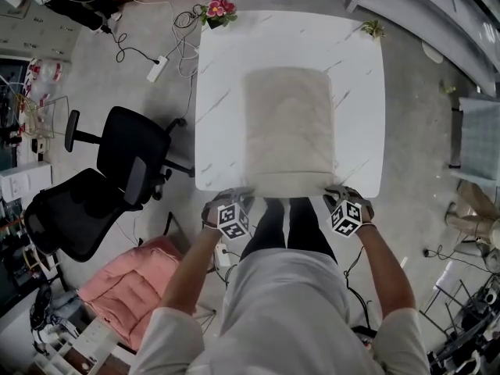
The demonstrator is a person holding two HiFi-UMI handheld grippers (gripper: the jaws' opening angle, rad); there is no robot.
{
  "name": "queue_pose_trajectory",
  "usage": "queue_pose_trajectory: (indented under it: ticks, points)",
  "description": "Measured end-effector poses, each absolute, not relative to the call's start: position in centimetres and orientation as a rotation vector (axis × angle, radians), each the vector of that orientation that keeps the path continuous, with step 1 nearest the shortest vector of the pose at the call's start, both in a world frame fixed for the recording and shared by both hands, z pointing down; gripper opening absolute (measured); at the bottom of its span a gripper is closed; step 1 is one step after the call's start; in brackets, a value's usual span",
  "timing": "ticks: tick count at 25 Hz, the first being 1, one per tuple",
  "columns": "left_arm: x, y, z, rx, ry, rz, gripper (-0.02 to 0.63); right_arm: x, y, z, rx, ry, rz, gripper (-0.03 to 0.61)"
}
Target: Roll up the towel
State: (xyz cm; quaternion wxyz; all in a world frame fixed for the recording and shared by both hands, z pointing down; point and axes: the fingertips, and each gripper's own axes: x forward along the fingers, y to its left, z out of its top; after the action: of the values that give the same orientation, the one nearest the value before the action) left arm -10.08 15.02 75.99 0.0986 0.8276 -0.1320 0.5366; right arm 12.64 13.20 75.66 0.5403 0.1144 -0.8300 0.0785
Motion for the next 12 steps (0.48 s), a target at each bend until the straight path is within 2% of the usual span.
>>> queue_pose_trajectory:
  ticks: [6, 12]
  points:
    - [-10.0, 18.1, 75.6, 2.350, -0.192, 1.532, 0.064, 12.9, 16.6, 75.5, 0.156, -1.945, 0.377, 0.063]
    - [-10.2, 16.6, 74.8, 2.195, -0.019, 1.469, 0.066, 12.9, 15.0, 74.5, 0.029, -1.893, 0.603, 0.066]
